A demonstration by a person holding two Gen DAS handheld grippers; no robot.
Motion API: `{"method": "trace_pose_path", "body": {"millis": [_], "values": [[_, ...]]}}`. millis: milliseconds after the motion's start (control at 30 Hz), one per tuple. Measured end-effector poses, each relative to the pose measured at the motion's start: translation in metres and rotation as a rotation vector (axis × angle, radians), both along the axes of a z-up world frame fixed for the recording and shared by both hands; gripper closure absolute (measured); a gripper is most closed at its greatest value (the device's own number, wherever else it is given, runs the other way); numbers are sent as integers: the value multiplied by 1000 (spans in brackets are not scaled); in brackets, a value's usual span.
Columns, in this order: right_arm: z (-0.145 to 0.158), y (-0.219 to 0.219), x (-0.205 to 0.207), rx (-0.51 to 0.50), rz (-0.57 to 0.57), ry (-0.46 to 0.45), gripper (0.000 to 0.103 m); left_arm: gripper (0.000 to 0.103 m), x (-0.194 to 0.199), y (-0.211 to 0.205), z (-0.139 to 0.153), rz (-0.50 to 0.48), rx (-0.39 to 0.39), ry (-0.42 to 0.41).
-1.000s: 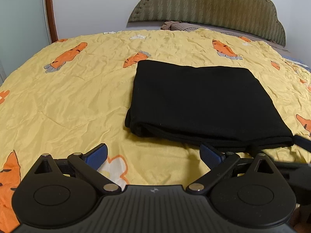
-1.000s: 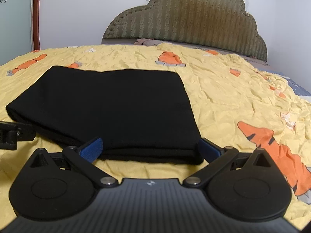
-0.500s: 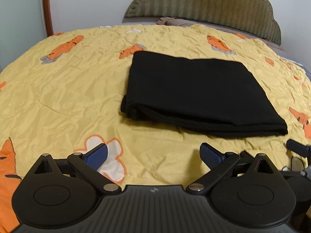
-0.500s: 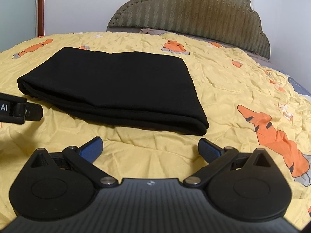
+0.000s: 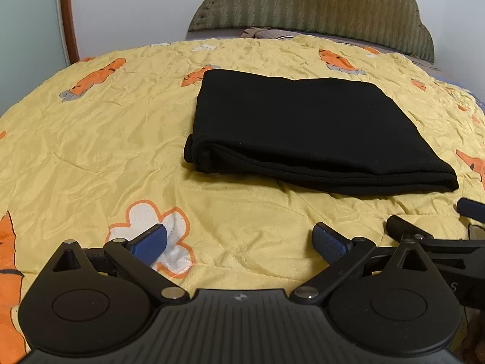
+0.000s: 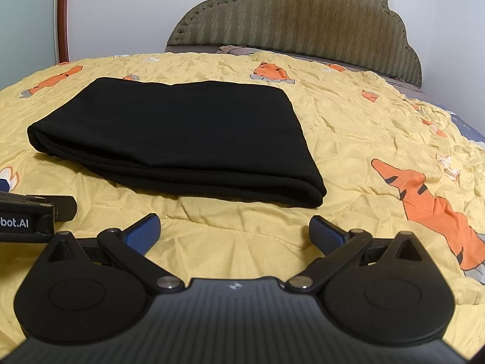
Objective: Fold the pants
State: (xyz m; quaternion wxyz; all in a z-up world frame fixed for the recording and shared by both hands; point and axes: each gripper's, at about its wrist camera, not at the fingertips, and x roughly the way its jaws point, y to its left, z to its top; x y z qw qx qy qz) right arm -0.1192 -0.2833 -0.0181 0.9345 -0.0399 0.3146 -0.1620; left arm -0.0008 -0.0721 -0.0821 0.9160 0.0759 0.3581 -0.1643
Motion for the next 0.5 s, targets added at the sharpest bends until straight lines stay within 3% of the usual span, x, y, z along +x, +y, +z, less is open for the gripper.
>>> {"method": "trace_pose_path", "body": {"millis": [300,500], "values": [[1,9,-7,-66,4,-40,0,0,4,10,9,7,-32,32],[4,5,-9,-45,1,-56,0,0,0,16,14,34,13,-6]]}}
